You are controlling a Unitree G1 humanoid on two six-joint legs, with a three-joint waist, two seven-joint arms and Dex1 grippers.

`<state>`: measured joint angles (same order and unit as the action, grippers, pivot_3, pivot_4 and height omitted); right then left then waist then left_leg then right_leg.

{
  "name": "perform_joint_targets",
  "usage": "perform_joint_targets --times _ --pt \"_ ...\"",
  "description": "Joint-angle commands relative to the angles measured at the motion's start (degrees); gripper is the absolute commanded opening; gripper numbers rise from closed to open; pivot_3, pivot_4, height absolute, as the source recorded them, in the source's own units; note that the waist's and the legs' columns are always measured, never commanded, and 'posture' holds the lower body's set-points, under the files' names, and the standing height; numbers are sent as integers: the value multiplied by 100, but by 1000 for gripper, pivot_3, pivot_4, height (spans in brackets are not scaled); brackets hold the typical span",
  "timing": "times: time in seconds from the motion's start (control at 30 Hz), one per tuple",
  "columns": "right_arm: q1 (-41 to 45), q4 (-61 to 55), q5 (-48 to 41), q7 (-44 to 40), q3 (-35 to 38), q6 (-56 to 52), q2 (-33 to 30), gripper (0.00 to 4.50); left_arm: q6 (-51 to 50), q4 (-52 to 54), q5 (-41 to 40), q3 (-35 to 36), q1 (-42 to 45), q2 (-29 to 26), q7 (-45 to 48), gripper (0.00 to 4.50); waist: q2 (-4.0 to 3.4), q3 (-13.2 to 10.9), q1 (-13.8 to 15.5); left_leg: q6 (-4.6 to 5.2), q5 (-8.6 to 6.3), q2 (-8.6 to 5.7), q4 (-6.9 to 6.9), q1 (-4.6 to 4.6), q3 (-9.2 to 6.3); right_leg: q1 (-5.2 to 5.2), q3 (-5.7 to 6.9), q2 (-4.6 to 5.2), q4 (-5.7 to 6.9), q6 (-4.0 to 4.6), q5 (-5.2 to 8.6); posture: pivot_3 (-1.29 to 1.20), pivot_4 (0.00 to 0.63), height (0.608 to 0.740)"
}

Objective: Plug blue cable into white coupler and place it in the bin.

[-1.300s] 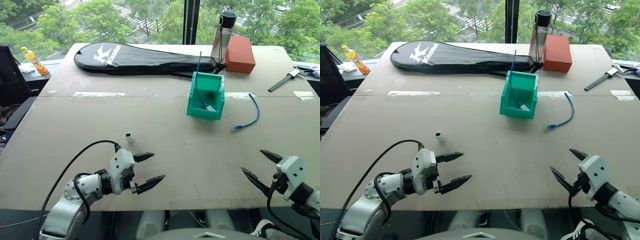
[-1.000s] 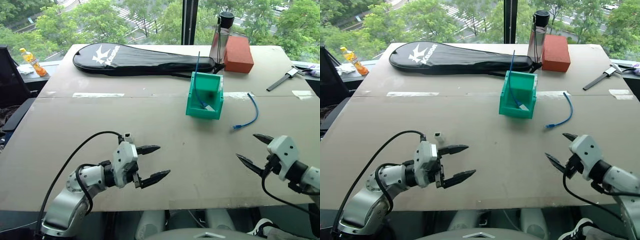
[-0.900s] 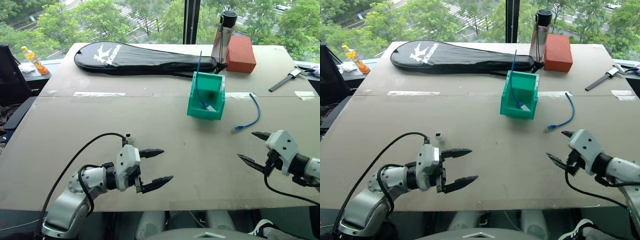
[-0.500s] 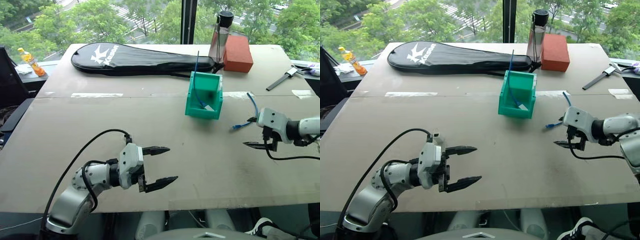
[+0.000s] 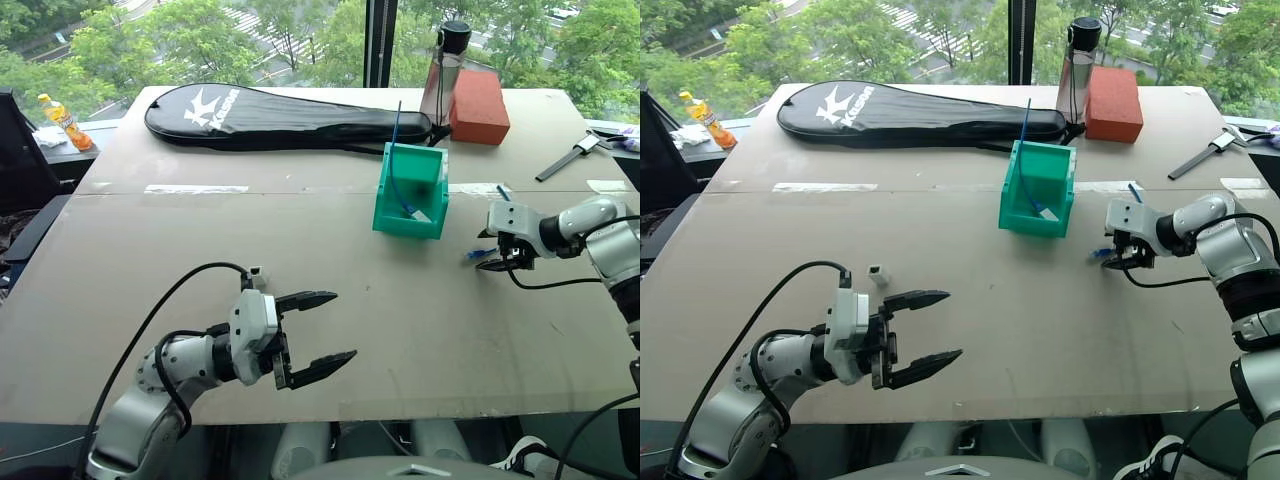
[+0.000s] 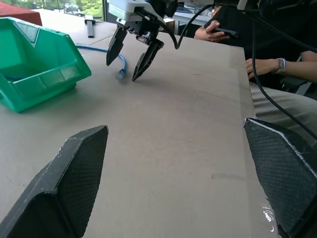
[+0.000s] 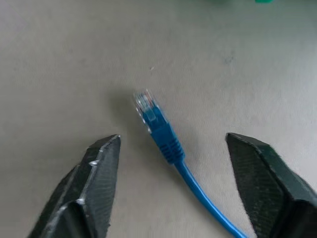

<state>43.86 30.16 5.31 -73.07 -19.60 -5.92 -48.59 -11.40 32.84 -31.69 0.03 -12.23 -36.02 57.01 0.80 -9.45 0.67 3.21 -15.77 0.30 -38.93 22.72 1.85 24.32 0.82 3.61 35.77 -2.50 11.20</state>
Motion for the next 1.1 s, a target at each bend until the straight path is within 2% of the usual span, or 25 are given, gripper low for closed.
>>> perform_joint_targets --times 0.03,0.13,0.33,0.4,0.47,0.57,0.63,0.73,0.87,0.9,0.93,1.1 --pt "239 407 229 -63 -30 232 67 1400 184 78 6 77 7 36 -28 4500 0 0 -1 0 0 0 0 -2 0 0 0 0 2 0 0 0 150 740" --pt "356 675 319 -89 -49 375 201 90 215 51 38 52 26 44 -35 4500 1 1 -9 0 0 0 -1 -5 1 -2 -1 -1 3 1 -1 0 150 740" --pt "272 324 283 -339 7 251 276 90 341 -109 121 72 24 38 -7 4500 2 3 -39 0 0 1 -4 -11 2 -9 -3 0 4 2 -2 0 150 740" --pt "7 -596 1 -689 95 -329 142 90 425 -210 153 118 -12 21 31 4500 1 2 -38 0 0 3 -4 -12 -1 -8 -1 0 7 3 -2 0 150 740" --pt "-432 -2024 -380 -1002 153 -1139 -26 90 507 -323 173 193 -69 9 51 4500 -3 0 -22 0 0 4 -4 -7 -2 -5 1 -1 7 3 -2 0 150 740" --pt "-1015 -4028 -520 -700 -29 -2678 109 90 702 -533 368 231 -138 -4 47 4500 -8 -2 -12 -1 0 8 0 6 -11 5 9 5 7 2 -2 0 150 740" --pt "-1138 -4665 -411 -414 -319 -3327 341 90 734 -603 441 236 -128 40 -29 4500 -9 -2 -12 -2 -1 10 1 5 -13 6 10 11 7 2 -2 0 150 740" --pt "-991 -4674 -106 74 -893 -3715 936 90 743 -644 529 198 -80 12 -41 4500 -4 1 -6 -2 -1 8 0 4 -13 5 13 24 6 3 -2 0 150 740" --pt "-728 -3959 221 515 -1281 -3413 1413 90 590 -750 656 192 156 -83 -110 4500 9 10 -9 -2 -1 7 -14 2 -13 3 15 11 10 7 -6 0 150 740" --pt "-691 -3853 247 557 -1318 -3359 1442 688 557 -759 657 186 197 -86 -124 4500 17 16 -13 -3 0 7 -15 -6 -17 1 19 7 10 7 -6 0 150 740" --pt "-689 -3744 242 620 -1297 -3329 1481 874 544 -776 733 139 257 -109 -137 4500 18 19 -26 -4 0 8 -15 -7 -19 0 21 3 10 8 -6 0 150 740" --pt "-714 -3934 -51 634 -936 -3380 1419 3083 4 -839 1292 -175 659 -350 -408 4500 18 21 -47 -4 0 8 -15 -9 -20 -9 21 0 11 11 -8 0 150 740"
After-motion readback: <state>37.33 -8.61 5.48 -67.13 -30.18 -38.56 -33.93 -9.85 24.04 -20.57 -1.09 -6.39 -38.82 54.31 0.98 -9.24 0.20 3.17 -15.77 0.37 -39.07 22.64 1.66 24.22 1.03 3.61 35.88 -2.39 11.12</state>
